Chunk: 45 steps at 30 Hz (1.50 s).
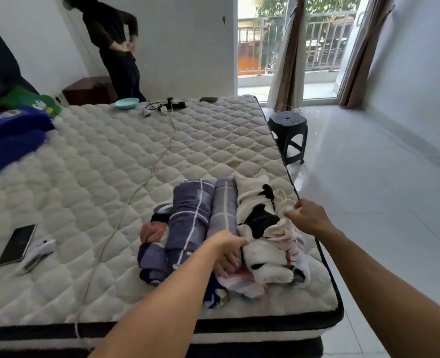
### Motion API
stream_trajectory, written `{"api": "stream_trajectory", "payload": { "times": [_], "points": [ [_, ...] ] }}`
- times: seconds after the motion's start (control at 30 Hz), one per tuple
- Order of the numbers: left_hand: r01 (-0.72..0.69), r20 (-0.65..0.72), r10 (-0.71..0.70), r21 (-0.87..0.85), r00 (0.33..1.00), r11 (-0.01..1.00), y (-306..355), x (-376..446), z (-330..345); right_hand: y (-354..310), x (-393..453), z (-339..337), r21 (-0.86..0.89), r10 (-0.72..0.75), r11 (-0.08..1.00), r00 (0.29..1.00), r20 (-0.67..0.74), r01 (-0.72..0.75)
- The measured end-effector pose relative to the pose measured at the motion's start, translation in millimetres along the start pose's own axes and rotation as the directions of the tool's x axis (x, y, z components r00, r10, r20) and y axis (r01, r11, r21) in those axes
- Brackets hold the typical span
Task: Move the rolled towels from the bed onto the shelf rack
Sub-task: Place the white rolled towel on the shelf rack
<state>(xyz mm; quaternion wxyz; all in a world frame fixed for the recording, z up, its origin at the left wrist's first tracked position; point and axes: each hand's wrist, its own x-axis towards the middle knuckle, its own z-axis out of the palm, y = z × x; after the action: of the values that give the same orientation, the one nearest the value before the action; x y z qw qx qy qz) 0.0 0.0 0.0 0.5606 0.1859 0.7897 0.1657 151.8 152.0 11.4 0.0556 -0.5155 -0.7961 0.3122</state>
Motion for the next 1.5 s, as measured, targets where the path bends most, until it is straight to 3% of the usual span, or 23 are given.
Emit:
{"api": "stream_trajectory", "payload": {
  "times": [0.07,0.17,0.27,0.4,0.47,0.57,0.7,0.9,1.1,1.23,1.33,1.43,1.5],
  "points": [
    [0.172,0.191,-0.163,-0.035,0.968,0.984,8,10,17,-8,35,-2,-0.006,-0.030,1.000,0.999,0.043,0.030],
    [0.305,0.356,-0.248,-0.113,0.901,0.946,12,30,38,-23,91,-1,-0.016,-0.064,0.998,0.989,0.130,0.067],
    [0.361,0.400,-0.243,-0.252,0.884,0.898,12,48,50,-32,138,11,-0.083,-0.097,0.990,0.972,0.213,0.117],
    [0.358,0.399,-0.170,-0.464,0.901,0.810,1,62,56,-37,178,33,0.053,0.001,0.998,0.933,0.360,-0.022],
    [0.345,0.396,-0.120,-0.566,0.910,0.749,-5,66,59,-30,190,49,0.033,0.035,0.998,0.915,0.401,-0.053],
    [0.291,0.346,-0.051,-0.690,0.937,0.662,-8,69,66,-9,210,78,0.052,0.055,0.995,0.907,0.418,-0.085],
    [0.237,0.262,-0.040,-0.784,0.964,0.574,-7,64,74,-4,199,76,0.141,0.099,0.978,0.935,0.340,-0.155],
    [0.144,0.162,-0.027,-0.777,0.987,0.613,-17,42,79,-13,156,51,0.372,0.107,0.908,0.965,0.241,-0.193],
    [-0.015,0.008,0.033,-0.763,0.999,0.646,-58,-20,86,-23,68,26,0.580,0.025,0.809,0.992,0.122,-0.092],
    [-0.098,-0.120,0.009,-0.762,0.993,0.641,-99,-81,104,-41,-12,15,0.644,-0.121,0.765,0.989,0.091,0.034],
    [-0.156,-0.225,-0.051,-0.807,0.973,0.570,-139,-139,132,-59,-85,10,0.654,-0.257,0.745,0.962,0.097,0.133],
    [-0.256,-0.377,-0.160,-0.829,0.912,0.497,-185,-204,173,-76,-161,27,0.709,-0.434,0.677,0.885,0.167,0.198],
    [-0.324,-0.461,-0.259,-0.840,0.848,0.434,-222,-240,205,-86,-216,39,0.763,-0.526,0.626,0.809,0.261,0.161]
  ]
}}
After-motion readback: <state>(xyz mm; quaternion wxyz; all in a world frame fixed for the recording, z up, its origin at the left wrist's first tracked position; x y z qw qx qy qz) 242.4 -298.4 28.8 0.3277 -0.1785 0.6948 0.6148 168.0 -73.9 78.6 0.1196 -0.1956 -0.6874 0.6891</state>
